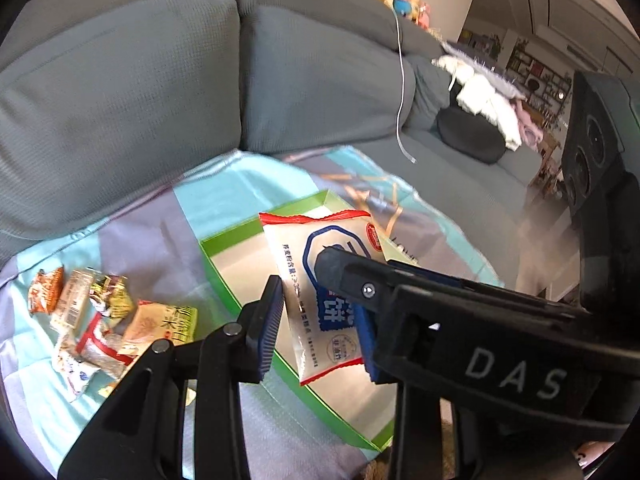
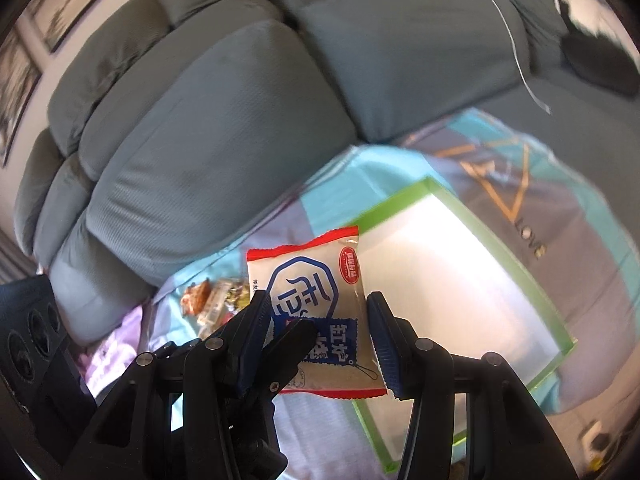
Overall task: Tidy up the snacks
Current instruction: 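Carry the held biscuit packet with the right gripper over the green box, then open the right gripper to drop the biscuit packet into the box, then move the right tool back to the snack pile toward the yellow-green bag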
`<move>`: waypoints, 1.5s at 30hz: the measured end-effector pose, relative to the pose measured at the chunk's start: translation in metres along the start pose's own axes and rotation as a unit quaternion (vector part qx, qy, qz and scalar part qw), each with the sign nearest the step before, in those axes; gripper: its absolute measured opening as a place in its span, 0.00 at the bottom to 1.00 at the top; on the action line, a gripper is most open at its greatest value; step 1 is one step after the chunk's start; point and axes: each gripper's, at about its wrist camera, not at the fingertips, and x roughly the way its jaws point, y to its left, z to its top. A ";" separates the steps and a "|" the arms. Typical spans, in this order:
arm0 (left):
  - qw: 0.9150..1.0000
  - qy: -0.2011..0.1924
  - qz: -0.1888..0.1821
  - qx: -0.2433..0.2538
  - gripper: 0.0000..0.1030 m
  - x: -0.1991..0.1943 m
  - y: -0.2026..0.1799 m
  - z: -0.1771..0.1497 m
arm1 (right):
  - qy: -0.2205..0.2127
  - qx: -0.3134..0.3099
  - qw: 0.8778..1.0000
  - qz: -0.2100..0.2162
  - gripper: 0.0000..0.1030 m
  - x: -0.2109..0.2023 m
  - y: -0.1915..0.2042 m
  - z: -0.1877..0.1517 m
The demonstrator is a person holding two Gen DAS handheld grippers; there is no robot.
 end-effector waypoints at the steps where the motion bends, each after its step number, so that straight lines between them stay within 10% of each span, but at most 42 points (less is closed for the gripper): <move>1: 1.000 0.010 0.002 -0.001 0.33 0.012 0.000 -0.002 | 0.004 0.011 1.000 0.003 0.51 0.008 -0.010 -0.001; 14: 0.998 0.045 0.007 -0.037 0.34 0.053 0.011 -0.001 | 0.066 0.017 0.998 -0.008 0.57 0.068 -0.045 0.012; 18: 0.998 0.029 0.049 -0.037 0.47 0.035 0.018 -0.006 | 0.059 0.002 0.998 0.005 0.73 0.074 -0.043 0.012; 35: 0.963 -0.017 0.259 -0.068 0.71 -0.104 0.063 -0.011 | 0.002 -0.125 0.990 0.062 0.74 0.022 0.058 -0.003; 45: 0.953 -0.059 0.216 -0.203 0.75 -0.126 0.139 -0.059 | 0.002 -0.173 0.984 0.047 0.74 0.025 0.097 -0.023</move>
